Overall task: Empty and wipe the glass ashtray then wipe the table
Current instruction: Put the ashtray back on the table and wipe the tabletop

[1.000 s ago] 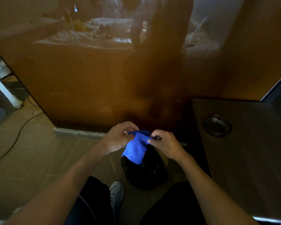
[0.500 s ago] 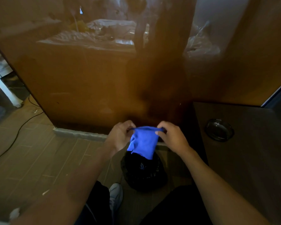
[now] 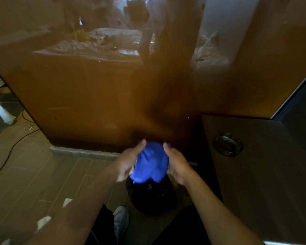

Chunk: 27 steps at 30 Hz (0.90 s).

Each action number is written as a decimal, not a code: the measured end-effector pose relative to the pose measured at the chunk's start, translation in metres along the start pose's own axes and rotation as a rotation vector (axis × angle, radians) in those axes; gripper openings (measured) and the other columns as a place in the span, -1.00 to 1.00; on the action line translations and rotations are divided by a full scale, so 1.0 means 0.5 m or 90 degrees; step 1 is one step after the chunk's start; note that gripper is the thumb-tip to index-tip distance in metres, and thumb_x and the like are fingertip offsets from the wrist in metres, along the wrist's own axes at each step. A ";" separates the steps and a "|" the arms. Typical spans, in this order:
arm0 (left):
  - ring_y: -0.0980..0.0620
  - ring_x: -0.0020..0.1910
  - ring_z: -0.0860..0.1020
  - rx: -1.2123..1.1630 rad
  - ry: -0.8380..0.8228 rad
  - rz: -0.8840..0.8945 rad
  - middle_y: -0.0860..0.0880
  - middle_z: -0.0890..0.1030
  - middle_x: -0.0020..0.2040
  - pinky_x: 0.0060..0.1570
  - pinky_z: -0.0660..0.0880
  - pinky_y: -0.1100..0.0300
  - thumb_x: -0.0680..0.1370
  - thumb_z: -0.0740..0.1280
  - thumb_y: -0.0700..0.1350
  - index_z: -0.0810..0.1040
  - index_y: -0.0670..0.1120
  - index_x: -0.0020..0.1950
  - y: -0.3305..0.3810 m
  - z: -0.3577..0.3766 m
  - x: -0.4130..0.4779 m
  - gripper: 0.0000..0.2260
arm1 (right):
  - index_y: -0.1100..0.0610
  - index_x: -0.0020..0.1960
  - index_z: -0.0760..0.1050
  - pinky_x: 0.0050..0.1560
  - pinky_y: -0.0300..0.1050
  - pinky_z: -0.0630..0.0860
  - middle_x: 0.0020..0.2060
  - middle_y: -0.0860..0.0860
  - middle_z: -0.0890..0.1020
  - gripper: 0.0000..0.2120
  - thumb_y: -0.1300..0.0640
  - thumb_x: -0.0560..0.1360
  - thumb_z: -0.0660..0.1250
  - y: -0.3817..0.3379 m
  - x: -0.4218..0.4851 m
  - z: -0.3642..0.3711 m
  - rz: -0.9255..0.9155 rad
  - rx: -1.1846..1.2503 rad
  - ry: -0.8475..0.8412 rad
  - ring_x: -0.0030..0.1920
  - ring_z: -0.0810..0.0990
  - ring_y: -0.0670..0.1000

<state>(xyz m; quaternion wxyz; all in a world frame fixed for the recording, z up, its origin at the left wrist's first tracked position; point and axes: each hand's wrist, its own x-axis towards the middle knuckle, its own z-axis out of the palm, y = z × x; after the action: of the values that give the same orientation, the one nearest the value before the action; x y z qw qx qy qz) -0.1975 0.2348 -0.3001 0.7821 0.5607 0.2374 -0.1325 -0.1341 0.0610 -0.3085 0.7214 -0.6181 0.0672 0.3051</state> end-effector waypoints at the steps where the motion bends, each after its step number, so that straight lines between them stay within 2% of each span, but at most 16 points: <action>1: -0.14 0.11 0.74 0.033 0.011 -0.031 -0.15 0.78 0.10 0.25 0.59 -0.11 0.62 0.42 0.11 0.63 -0.19 0.30 -0.034 -0.006 -0.005 -0.58 | 0.17 0.24 0.52 -0.05 0.05 0.64 0.08 0.14 0.72 -0.65 -0.09 0.66 0.27 0.032 -0.009 -0.009 0.046 0.009 0.019 0.07 0.71 0.15; 3: -0.10 -0.04 0.76 0.052 0.025 -0.042 -0.16 0.78 0.01 0.05 0.67 -0.05 0.62 0.45 -0.13 0.59 -0.23 0.31 -0.075 -0.018 -0.020 -0.69 | 0.12 0.24 0.51 -0.01 0.08 0.64 0.09 0.15 0.70 -0.74 0.02 0.61 0.37 0.073 -0.023 -0.036 0.087 0.035 0.049 0.09 0.71 0.16; 5: -0.06 -0.10 0.76 0.017 0.019 -0.012 -0.19 0.73 0.09 -0.12 0.68 0.04 0.58 0.46 -0.29 0.54 -0.16 0.34 -0.084 -0.029 -0.027 -0.66 | 0.08 0.30 0.47 0.02 0.07 0.67 0.13 0.16 0.69 -0.65 0.20 0.55 0.45 0.079 -0.031 -0.062 0.065 0.055 0.030 0.10 0.72 0.16; 6: -0.05 -0.05 0.74 0.019 0.018 0.017 -0.20 0.69 0.17 -0.12 0.66 0.05 0.57 0.47 -0.30 0.55 -0.11 0.33 -0.080 -0.030 -0.030 -0.65 | 0.03 0.31 0.46 0.05 0.07 0.68 0.15 0.16 0.69 -0.60 0.27 0.53 0.46 0.074 -0.038 -0.072 0.051 0.059 0.017 0.11 0.72 0.15; 8: -0.07 0.12 0.66 0.068 0.031 0.079 -0.15 0.66 0.26 0.02 0.57 0.01 0.55 0.52 -0.23 0.65 -0.03 0.24 -0.068 -0.032 -0.032 -0.72 | -0.03 0.31 0.48 0.13 0.09 0.66 0.15 0.17 0.69 -0.51 0.35 0.49 0.48 0.055 -0.054 -0.087 0.027 0.055 -0.014 0.11 0.73 0.15; 10: -0.06 0.23 0.62 0.117 0.049 0.131 -0.07 0.69 0.22 0.11 0.52 -0.02 0.55 0.54 -0.16 0.74 0.01 0.10 -0.058 -0.026 -0.038 -0.85 | 0.02 0.30 0.53 0.14 0.04 0.65 0.11 0.20 0.71 -0.49 0.40 0.45 0.50 0.031 -0.070 -0.094 -0.002 0.028 -0.049 0.10 0.73 0.15; 12: -0.09 0.23 0.64 0.149 0.065 0.173 -0.08 0.73 0.16 0.13 0.53 -0.05 0.56 0.53 -0.16 0.76 0.02 0.05 -0.043 -0.015 -0.047 -0.89 | 0.13 0.28 0.57 0.12 -0.02 0.63 0.10 0.20 0.72 -0.55 0.42 0.44 0.49 0.006 -0.082 -0.099 -0.043 -0.032 -0.073 0.11 0.72 0.15; 14: -0.13 0.17 0.68 0.187 0.067 0.206 -0.19 0.72 0.13 0.16 0.59 -0.08 0.53 0.55 -0.21 0.75 0.01 0.09 -0.026 -0.006 -0.050 -0.82 | 0.17 0.21 0.62 0.11 -0.06 0.64 0.12 0.21 0.70 -0.60 0.43 0.43 0.50 -0.014 -0.085 -0.102 -0.064 -0.104 -0.072 0.12 0.70 0.14; 16: -0.06 0.07 0.70 0.259 0.068 0.248 -0.17 0.72 0.05 0.16 0.61 -0.03 0.50 0.58 -0.24 0.72 0.04 0.15 -0.016 0.000 -0.048 -0.72 | 0.17 0.18 0.64 0.05 -0.13 0.64 0.11 0.19 0.69 -0.61 0.45 0.42 0.50 -0.031 -0.085 -0.103 -0.078 -0.149 -0.064 0.07 0.69 0.08; 18: 0.02 -0.04 0.67 0.384 0.110 0.296 -0.07 0.71 -0.05 0.04 0.60 0.12 0.50 0.59 -0.18 0.70 0.07 0.17 -0.009 0.001 -0.042 -0.71 | 0.16 0.19 0.63 0.01 -0.17 0.64 0.09 0.15 0.70 -0.62 0.44 0.44 0.49 -0.048 -0.088 -0.102 -0.089 -0.176 -0.053 0.04 0.70 0.02; 19: 0.06 -0.11 0.64 0.464 0.138 0.327 0.00 0.67 -0.11 -0.07 0.55 0.26 0.51 0.59 -0.14 0.69 0.06 0.17 -0.006 0.003 -0.041 -0.73 | 0.13 0.19 0.64 -0.01 -0.18 0.63 0.05 0.11 0.70 -0.64 0.41 0.46 0.49 -0.054 -0.088 -0.103 -0.099 -0.206 -0.047 0.01 0.70 0.00; 21: 0.13 -0.23 0.55 0.569 0.182 0.390 0.10 0.58 -0.20 -0.22 0.46 0.40 0.53 0.56 -0.13 0.68 0.00 0.19 0.001 0.011 -0.045 -0.75 | 0.03 0.17 0.65 -0.03 -0.18 0.60 -0.06 0.01 0.67 -0.73 0.27 0.51 0.49 -0.061 -0.086 -0.107 -0.139 -0.299 -0.020 -0.06 0.67 -0.03; 24: 0.18 -0.17 0.55 0.602 0.198 0.430 0.16 0.57 -0.11 -0.18 0.43 0.47 0.56 0.53 -0.11 0.70 -0.06 0.16 0.007 0.019 -0.039 -0.81 | -0.04 0.12 0.67 0.04 -0.04 0.66 -0.05 0.00 0.66 -0.85 0.12 0.56 0.46 -0.062 -0.079 -0.114 -0.183 -0.344 0.005 0.01 0.68 0.05; 27: 0.17 -0.02 0.55 0.590 0.189 0.412 0.10 0.54 0.04 -0.04 0.45 0.46 0.60 0.48 -0.03 0.64 0.07 0.10 0.013 0.022 -0.035 -0.90 | -0.03 0.10 0.66 -0.04 -0.15 0.65 0.02 0.06 0.56 -0.89 0.07 0.58 0.43 -0.072 -0.082 -0.117 -0.206 -0.344 0.013 0.03 0.63 0.07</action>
<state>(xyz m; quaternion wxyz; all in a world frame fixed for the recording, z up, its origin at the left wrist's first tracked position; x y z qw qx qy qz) -0.2067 0.2258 -0.2828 0.4141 0.9010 0.0782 0.1030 -0.1320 -0.0099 -0.2718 0.5694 -0.7931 -0.1082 0.1872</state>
